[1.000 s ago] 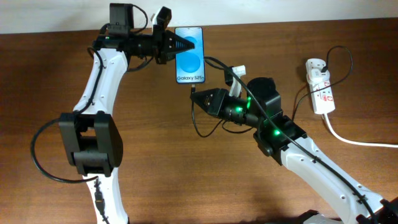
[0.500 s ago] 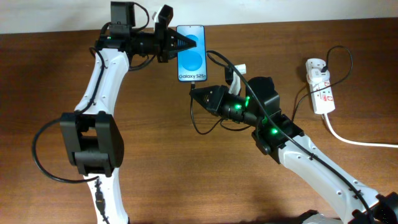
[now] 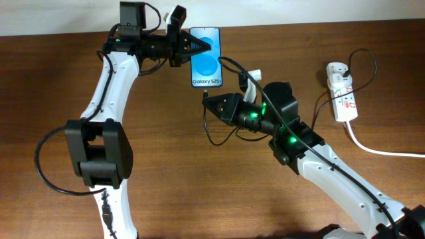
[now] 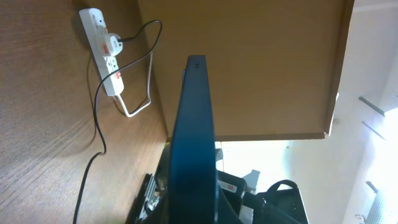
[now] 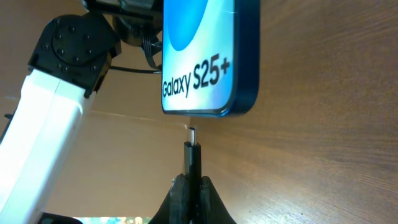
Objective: Plug charger to phone and switch on socket
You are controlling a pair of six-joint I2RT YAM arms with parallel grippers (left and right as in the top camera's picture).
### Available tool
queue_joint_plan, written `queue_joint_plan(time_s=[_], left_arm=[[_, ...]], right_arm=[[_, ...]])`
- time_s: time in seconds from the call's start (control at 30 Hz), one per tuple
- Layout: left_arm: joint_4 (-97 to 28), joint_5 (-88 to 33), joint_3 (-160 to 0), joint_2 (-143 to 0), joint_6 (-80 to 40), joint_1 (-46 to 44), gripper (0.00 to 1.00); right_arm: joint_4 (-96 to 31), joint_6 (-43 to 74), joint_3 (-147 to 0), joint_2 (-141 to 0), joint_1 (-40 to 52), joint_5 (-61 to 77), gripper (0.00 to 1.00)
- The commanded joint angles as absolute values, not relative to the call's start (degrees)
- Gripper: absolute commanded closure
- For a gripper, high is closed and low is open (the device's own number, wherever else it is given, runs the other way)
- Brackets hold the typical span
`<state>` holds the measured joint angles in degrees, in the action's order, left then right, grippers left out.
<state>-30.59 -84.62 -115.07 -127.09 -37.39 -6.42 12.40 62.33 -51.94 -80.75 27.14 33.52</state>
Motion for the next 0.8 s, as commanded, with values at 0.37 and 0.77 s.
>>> queue_joint_plan(time_s=[0.37, 0.77], left_arm=[[-30.44, -86.37, -115.92, -124.84, -37.76, -6.61, 1.0], [-30.44, -87.29, -115.92, -124.84, -37.74, -6.61, 1.0]], right_arm=[[12.82, 60.18, -52.29, -81.01, 25.1, 37.47, 0.96], [13.23, 60.03, -52.29, -81.01, 25.08, 36.38, 0.96]])
